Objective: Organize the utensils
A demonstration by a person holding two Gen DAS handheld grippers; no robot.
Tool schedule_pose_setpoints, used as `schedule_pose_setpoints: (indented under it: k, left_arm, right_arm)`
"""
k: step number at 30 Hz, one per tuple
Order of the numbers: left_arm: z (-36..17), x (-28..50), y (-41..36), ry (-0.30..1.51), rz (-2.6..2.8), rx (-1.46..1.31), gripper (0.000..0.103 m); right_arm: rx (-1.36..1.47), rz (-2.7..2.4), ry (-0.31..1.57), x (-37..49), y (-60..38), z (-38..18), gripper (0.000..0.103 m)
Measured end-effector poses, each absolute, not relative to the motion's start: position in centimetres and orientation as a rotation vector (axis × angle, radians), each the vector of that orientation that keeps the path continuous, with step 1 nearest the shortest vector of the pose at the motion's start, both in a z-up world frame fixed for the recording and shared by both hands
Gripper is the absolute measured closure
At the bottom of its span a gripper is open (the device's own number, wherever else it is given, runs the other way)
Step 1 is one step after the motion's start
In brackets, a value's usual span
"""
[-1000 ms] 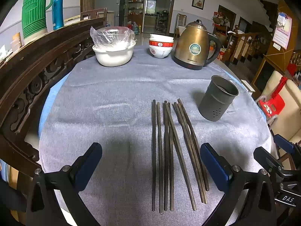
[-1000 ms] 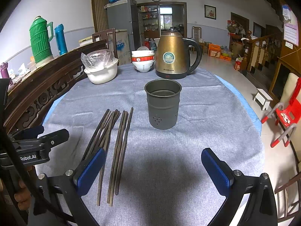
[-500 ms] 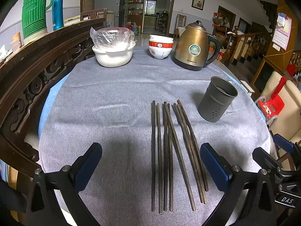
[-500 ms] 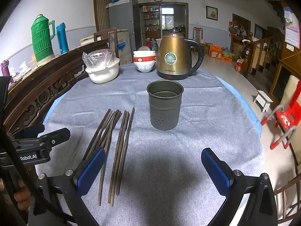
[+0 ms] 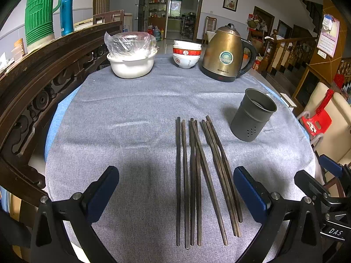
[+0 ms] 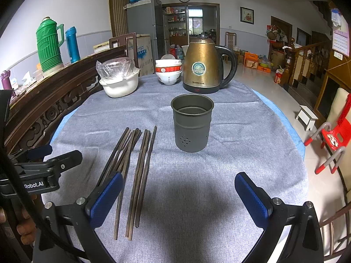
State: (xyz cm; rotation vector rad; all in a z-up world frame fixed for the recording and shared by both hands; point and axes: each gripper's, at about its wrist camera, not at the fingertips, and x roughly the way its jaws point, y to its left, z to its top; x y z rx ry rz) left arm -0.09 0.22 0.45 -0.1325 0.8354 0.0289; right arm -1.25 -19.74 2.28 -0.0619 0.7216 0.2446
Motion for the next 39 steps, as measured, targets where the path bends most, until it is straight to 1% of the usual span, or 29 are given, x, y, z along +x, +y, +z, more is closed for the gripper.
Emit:
schedule_pose_setpoints:
  k: [34, 39]
  left_arm:
    - [0.2, -0.1, 0.3, 0.844, 0.03, -0.134, 0.0]
    - [-1.6, 0.4, 3.0, 0.906, 0.072, -0.197, 0.0]
  right_arm:
    - [-0.053, 0.259, 0.727, -1.3, -19.9, 2.1, 0.0]
    - [0.0, 0.311, 0.804, 0.1, -20.6, 1.1, 0.0]
